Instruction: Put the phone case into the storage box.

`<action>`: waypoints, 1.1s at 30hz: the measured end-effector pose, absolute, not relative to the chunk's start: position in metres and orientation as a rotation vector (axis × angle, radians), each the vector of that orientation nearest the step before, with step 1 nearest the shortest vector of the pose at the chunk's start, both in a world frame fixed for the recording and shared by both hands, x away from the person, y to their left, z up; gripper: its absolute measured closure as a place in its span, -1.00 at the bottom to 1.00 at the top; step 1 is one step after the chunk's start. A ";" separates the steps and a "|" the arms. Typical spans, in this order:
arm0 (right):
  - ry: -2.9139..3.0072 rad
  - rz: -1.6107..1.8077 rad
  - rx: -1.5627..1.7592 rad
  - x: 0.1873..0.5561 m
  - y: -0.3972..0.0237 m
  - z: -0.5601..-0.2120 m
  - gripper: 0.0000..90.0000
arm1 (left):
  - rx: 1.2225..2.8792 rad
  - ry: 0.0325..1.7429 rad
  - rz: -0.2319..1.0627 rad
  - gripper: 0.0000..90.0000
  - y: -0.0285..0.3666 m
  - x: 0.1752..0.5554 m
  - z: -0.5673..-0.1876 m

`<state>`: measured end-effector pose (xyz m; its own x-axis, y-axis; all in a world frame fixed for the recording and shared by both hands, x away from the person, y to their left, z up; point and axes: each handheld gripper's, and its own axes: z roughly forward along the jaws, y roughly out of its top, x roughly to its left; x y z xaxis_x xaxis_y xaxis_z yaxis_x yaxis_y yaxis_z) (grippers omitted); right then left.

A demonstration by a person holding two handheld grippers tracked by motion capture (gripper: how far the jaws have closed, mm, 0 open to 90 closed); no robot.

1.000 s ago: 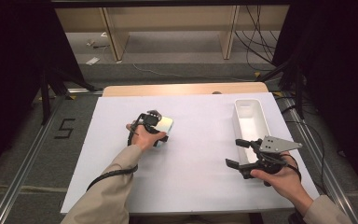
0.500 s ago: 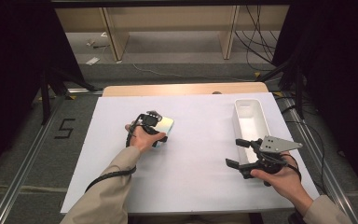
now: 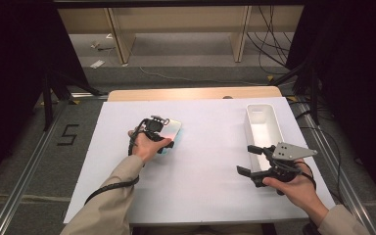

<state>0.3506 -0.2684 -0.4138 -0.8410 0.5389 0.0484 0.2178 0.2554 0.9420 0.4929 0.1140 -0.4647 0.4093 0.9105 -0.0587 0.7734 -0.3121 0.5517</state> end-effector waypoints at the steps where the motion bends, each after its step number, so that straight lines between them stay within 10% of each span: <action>1: 2.246 1.614 0.702 0.351 -0.268 -0.414 -0.60 | 2.159 1.420 0.367 -0.62 0.115 0.492 -0.464; 33: 2.184 1.606 0.777 0.360 -0.254 -0.404 -0.58 | 2.016 1.199 0.433 -0.62 0.132 0.444 -0.437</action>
